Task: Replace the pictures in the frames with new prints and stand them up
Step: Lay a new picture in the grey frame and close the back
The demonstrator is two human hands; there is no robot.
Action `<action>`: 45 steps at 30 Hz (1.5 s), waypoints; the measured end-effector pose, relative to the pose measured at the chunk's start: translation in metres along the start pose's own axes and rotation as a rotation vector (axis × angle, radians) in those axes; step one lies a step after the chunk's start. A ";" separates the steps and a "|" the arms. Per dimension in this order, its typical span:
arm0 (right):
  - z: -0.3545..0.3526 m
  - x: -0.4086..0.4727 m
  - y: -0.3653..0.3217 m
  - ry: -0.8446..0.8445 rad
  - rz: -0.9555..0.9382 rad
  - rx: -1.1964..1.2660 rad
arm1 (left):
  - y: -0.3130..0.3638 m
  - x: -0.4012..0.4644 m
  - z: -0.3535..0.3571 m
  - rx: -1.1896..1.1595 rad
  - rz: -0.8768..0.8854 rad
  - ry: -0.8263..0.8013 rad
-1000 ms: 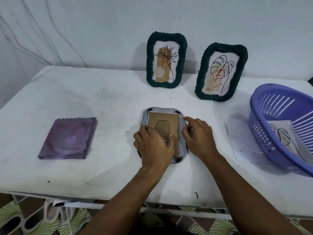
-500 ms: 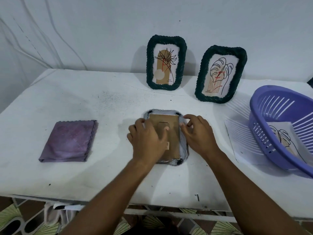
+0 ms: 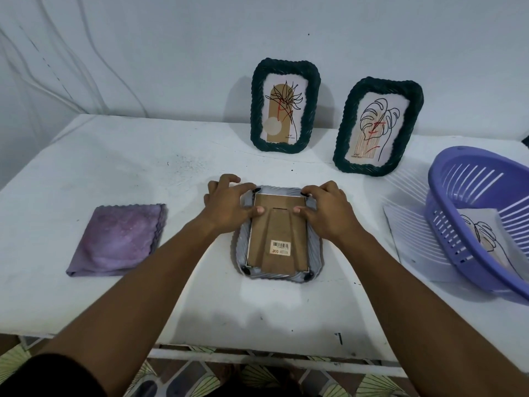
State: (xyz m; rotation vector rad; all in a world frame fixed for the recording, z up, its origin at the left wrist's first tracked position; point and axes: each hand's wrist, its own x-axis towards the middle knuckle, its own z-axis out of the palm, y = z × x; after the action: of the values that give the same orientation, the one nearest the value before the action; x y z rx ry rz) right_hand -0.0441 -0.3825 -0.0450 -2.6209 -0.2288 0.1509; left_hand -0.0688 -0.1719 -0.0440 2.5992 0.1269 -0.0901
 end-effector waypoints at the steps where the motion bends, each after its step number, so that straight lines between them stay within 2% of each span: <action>1: 0.000 0.001 -0.001 -0.008 0.003 0.002 | 0.000 0.002 -0.001 -0.012 0.001 -0.003; 8: -0.002 0.004 0.001 -0.025 -0.021 0.037 | -0.006 0.013 -0.004 -0.091 0.022 -0.031; 16: 0.000 0.003 0.004 0.002 -0.058 0.037 | -0.005 0.011 -0.003 -0.063 0.076 -0.015; 24: -0.001 0.005 0.004 -0.002 -0.068 0.017 | -0.005 0.022 -0.001 -0.132 0.080 -0.077; 32: 0.002 0.007 0.006 -0.002 -0.077 -0.003 | -0.017 0.022 0.002 -0.149 0.165 -0.044; 35: 0.000 0.002 0.007 0.026 -0.099 0.009 | -0.015 0.009 0.001 -0.146 0.197 0.021; 38: -0.008 -0.023 0.011 0.086 -0.215 0.019 | -0.024 -0.018 -0.004 -0.214 0.371 0.062; 41: -0.016 -0.058 0.023 0.010 -0.451 -0.025 | -0.045 -0.043 -0.006 -0.180 0.574 -0.025; 45: -0.016 -0.074 0.044 -0.070 -0.651 -0.210 | -0.058 -0.052 -0.003 -0.064 0.649 -0.119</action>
State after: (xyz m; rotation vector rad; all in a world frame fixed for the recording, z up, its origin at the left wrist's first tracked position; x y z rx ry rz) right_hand -0.1083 -0.4420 -0.0481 -2.5937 -1.1506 -0.0104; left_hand -0.1262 -0.1246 -0.0659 2.4345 -0.7369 -0.0041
